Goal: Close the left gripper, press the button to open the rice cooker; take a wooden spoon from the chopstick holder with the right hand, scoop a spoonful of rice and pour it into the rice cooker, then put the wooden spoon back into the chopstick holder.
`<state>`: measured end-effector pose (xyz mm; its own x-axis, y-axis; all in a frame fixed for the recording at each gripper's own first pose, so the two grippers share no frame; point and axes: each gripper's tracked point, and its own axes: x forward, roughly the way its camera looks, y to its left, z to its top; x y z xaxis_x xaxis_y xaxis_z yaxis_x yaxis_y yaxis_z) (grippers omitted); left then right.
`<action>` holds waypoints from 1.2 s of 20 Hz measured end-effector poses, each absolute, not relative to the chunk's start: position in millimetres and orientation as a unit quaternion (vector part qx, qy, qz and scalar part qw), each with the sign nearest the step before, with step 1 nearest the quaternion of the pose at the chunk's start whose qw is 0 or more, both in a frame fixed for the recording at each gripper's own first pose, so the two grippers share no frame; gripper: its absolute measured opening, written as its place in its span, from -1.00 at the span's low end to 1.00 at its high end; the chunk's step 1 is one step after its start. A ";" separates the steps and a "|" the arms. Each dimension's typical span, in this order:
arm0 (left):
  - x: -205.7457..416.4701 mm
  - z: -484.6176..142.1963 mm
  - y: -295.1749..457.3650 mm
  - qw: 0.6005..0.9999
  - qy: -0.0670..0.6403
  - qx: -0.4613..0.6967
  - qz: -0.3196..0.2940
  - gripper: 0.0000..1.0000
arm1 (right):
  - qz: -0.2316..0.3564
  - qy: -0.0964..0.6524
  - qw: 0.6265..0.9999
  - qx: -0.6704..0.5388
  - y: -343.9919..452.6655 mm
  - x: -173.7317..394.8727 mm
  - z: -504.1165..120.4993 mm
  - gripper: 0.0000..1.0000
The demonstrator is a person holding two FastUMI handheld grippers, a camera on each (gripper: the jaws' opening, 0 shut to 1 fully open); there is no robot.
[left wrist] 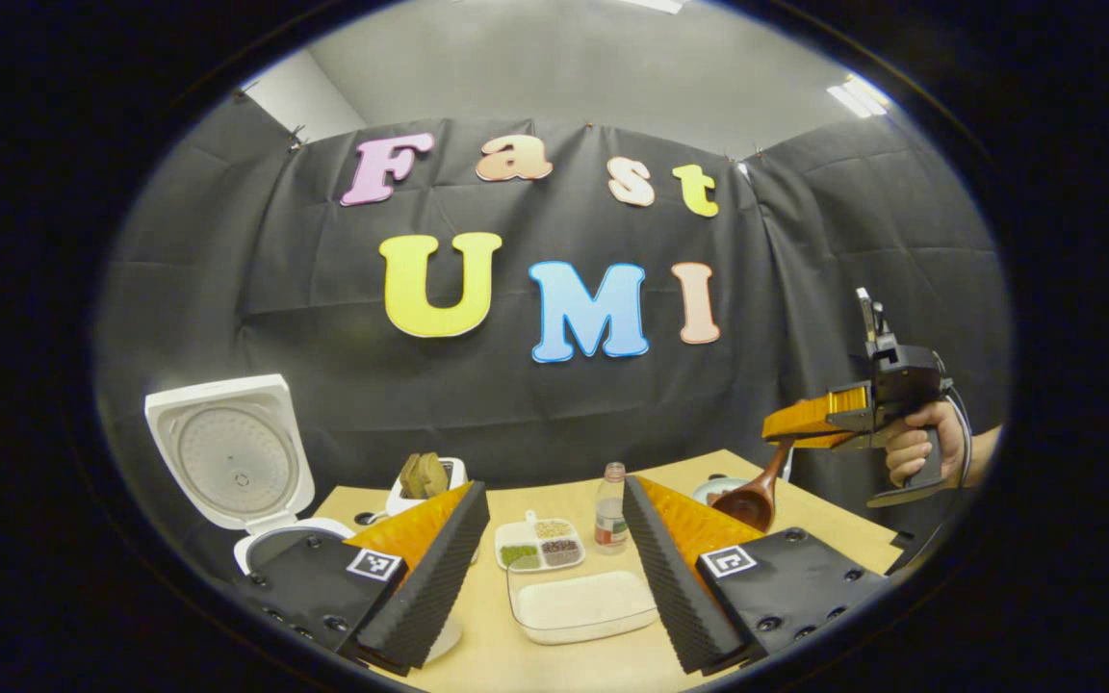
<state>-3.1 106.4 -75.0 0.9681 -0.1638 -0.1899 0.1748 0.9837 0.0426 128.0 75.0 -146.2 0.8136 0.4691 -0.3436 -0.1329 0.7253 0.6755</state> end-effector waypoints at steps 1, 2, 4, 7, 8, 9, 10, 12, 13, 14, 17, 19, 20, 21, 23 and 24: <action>-3.3 -75.5 103.9 0.991 0.095 0.030 -0.087 0.94 | 0.161 0.257 0.898 0.318 67.5 125.4 -152.6 -0.87; -2.2 -75.8 101.1 0.991 0.095 0.032 -0.088 0.94 | 0.152 0.259 0.905 0.302 60.1 122.1 -159.1 -0.87; 0.3 -77.0 98.0 0.991 0.099 0.033 -0.088 0.94 | 0.127 0.266 0.918 0.267 45.6 119.1 -176.8 -0.87; -0.4 -79.4 97.1 0.990 0.103 0.033 -0.087 0.94 | 0.108 0.281 0.928 0.219 37.9 109.9 -200.3 -0.87; 0.1 -77.8 97.8 0.990 0.103 0.035 -0.086 0.94 | 0.106 0.286 0.930 0.206 38.0 107.2 -208.8 -0.87; 0.0 -77.4 98.9 0.990 0.104 0.036 -0.085 0.94 | 0.103 0.294 0.930 0.196 38.3 105.5 -219.5 -0.87; -0.1 -78.1 100.8 0.990 0.105 0.036 -0.083 1.00 | 0.099 0.301 0.929 0.189 39.8 105.5 -230.7 -0.87; -1.2 -78.2 103.5 0.991 0.107 0.034 -0.077 1.00 | 0.087 0.319 0.926 0.182 43.9 105.9 -253.6 -0.87; -2.5 -78.7 105.3 0.991 0.108 0.033 -0.075 1.00 | 0.083 0.329 0.924 0.179 46.2 107.1 -264.9 -0.87; -2.8 -77.7 106.8 0.991 0.109 0.034 -0.073 0.94 | 0.078 0.337 0.922 0.174 47.5 106.8 -274.4 -0.87; -6.4 -78.6 113.2 0.991 0.109 0.034 -0.067 0.94 | 0.074 0.344 0.921 0.164 48.9 108.9 -288.5 -0.84; -8.7 -80.7 115.9 0.991 0.111 0.031 -0.063 0.94 | 0.083 0.338 0.926 0.147 50.4 106.3 -291.4 -0.68; -7.4 -80.2 116.9 0.992 0.110 0.030 -0.062 0.94 | 0.082 0.329 0.931 0.137 47.5 106.0 -284.9 -0.46; -5.8 -78.7 117.5 0.992 0.109 0.028 -0.061 0.99 | 0.077 0.319 0.937 0.121 43.1 105.2 -280.0 -0.26; -3.4 -77.8 120.6 0.992 0.108 0.023 -0.057 0.94 | 0.057 0.289 0.952 0.079 28.2 94.5 -259.1 0.60; -2.1 -75.8 123.2 0.993 0.108 0.020 -0.053 0.94 | 0.055 0.268 0.960 0.062 26.7 97.5 -245.7 1.00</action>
